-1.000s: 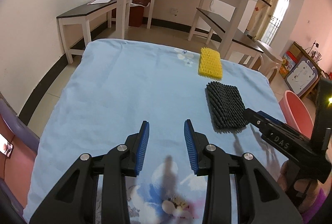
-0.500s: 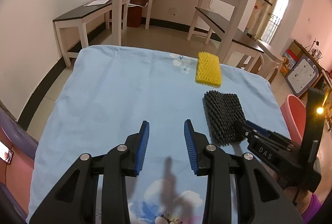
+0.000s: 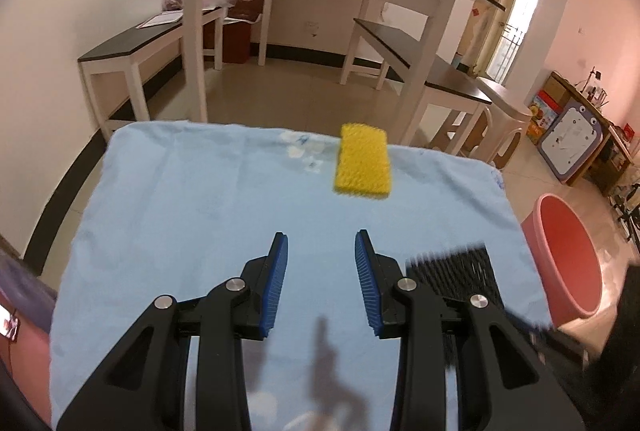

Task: Collect trash
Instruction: 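Grasp the black mesh pad with the right tool, then grasp the yellow foam sleeve with the left tool while the right tool holds the pad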

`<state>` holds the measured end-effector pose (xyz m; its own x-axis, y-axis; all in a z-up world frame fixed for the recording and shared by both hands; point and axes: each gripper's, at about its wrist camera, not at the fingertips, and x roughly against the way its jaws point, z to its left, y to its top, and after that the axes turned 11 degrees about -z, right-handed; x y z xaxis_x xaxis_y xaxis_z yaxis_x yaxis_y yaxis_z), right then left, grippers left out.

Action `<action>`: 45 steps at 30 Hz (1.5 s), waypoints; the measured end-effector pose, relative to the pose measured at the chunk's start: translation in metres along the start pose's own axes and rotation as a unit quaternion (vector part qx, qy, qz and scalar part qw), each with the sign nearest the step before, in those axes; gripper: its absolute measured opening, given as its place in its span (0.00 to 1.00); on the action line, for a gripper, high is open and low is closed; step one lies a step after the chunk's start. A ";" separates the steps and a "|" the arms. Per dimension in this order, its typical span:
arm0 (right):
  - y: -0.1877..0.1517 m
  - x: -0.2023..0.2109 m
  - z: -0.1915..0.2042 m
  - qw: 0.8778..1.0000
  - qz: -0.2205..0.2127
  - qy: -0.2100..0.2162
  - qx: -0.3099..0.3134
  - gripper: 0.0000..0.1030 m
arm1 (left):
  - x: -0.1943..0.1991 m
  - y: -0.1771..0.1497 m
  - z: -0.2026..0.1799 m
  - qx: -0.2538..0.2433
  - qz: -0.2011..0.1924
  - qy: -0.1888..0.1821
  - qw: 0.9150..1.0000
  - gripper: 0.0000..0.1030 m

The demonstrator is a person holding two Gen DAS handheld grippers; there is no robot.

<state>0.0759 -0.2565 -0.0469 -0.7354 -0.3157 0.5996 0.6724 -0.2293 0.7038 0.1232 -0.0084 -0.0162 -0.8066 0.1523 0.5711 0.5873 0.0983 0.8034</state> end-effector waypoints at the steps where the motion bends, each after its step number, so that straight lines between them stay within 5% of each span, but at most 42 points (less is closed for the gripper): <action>1: -0.002 0.004 -0.004 1.000 0.000 -0.003 -0.003 0.07 | -0.006 0.003 -0.003 0.001 0.002 -0.003 1.000 0.34; 13: -0.019 0.013 -0.020 1.000 0.011 0.003 -0.019 0.07 | -0.085 0.027 -0.034 -0.016 0.005 -0.003 1.000 0.34; 25: -0.024 0.011 -0.023 0.999 0.019 0.026 -0.039 0.07 | -0.140 0.034 -0.024 0.007 0.028 0.003 1.000 0.34; 35: -0.026 0.011 -0.022 0.999 0.022 0.027 -0.042 0.07 | -0.136 0.023 -0.032 -0.002 0.016 -0.008 1.000 0.34; 39: -0.025 0.011 -0.022 0.998 0.021 0.027 -0.043 0.07 | -0.125 0.019 -0.033 -0.005 0.007 -0.015 1.000 0.11; 45: -0.025 0.013 -0.023 0.998 0.018 0.026 -0.047 0.07 | -0.096 0.016 -0.032 -0.009 -0.006 -0.021 1.000 0.08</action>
<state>0.0515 -0.2762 -0.0660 -0.7074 -0.3716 0.6012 0.7045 -0.3021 0.6423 0.2086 -0.0534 -0.0526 -0.8096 0.1932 0.5542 0.5763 0.0830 0.8130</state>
